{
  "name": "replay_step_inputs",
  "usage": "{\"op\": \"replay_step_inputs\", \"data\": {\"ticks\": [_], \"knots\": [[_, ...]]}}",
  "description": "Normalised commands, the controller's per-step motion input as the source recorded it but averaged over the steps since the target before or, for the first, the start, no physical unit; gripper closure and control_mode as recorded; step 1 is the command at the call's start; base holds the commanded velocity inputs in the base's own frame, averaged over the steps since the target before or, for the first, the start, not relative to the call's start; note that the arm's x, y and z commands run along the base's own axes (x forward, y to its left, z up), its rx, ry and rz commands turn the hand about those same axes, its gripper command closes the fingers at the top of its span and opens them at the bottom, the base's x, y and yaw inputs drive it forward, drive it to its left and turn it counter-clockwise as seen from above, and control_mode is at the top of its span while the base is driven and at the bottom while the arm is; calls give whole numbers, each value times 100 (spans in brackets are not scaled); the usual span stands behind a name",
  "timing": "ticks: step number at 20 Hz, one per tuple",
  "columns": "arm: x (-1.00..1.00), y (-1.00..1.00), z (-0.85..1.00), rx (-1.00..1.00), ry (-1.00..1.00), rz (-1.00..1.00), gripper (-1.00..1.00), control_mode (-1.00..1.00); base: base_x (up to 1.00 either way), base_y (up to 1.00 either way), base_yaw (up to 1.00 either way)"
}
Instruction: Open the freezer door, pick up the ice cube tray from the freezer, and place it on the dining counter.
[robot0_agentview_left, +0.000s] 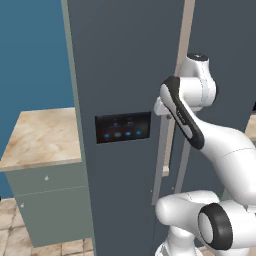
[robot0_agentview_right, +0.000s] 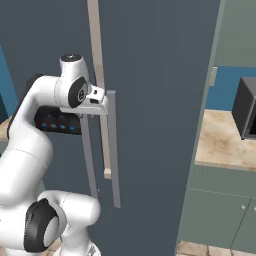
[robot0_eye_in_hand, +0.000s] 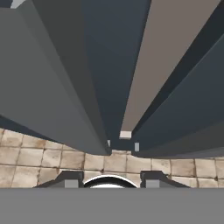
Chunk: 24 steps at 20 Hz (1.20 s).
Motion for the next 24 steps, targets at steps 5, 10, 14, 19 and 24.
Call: {"op": "replay_step_inputs", "data": {"ticks": [5,10,14,19,24], "knots": [[-12,0,0,0,0,0,-100,-100,0,0,0],[-45,0,0,0,0,0,-100,-100,0,0,0],[-57,0,0,0,0,0,-100,-100,0,0,0],[-57,0,0,0,-1,-1,-100,-100,0,0,0],[-51,0,0,0,-1,-1,-100,-100,0,0,0]]}}
